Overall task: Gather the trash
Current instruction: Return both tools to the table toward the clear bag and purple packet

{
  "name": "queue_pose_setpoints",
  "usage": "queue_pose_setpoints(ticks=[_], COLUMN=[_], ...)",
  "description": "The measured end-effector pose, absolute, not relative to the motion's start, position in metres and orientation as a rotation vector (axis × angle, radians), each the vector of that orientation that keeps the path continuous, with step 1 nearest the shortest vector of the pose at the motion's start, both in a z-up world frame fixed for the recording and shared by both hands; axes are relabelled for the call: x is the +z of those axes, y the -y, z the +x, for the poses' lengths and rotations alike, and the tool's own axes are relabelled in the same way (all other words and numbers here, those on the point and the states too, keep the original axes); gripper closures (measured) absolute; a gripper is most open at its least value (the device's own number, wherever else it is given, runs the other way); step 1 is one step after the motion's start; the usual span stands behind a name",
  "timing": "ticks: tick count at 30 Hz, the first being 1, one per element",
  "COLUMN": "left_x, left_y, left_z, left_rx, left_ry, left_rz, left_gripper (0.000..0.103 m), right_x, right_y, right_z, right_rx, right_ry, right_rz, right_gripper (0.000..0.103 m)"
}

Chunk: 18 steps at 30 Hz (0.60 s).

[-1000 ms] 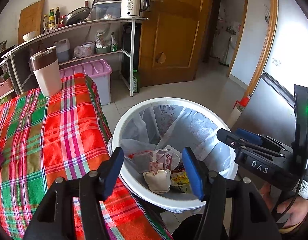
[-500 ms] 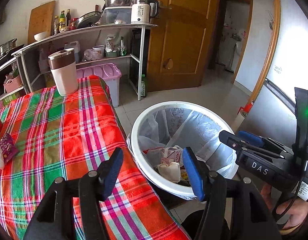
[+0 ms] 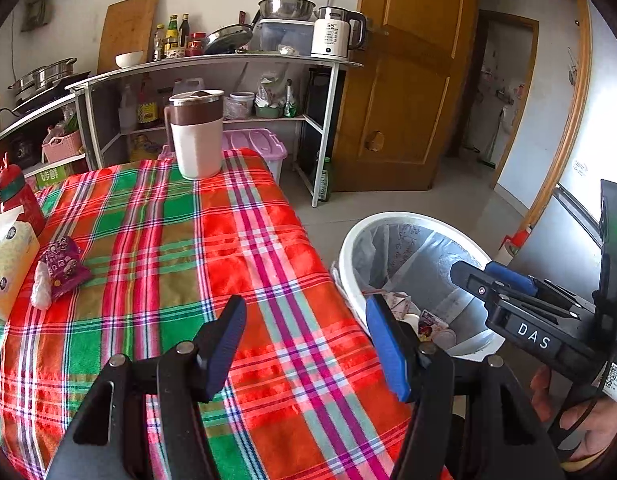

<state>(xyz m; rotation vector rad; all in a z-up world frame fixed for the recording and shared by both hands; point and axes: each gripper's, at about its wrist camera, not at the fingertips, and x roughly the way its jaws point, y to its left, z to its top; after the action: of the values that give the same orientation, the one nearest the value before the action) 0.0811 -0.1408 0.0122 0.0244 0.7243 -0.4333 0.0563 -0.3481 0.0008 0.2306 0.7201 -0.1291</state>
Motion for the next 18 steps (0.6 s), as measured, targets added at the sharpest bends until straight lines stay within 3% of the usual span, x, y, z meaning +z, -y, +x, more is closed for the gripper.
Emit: queue_pose_setpoints(ticks=[18], left_x=[0.006], left_y=[0.024], left_z=[0.104], left_rx=[-0.23], left_ry=[-0.718], left_rz=[-0.066], left_gripper=[0.039], right_x=[-0.005], right_y=[0.254], right_z=[0.099], right_rx=[0.031], right_ry=[-0.75], right_rz=[0.172], right_gripper=[0.047])
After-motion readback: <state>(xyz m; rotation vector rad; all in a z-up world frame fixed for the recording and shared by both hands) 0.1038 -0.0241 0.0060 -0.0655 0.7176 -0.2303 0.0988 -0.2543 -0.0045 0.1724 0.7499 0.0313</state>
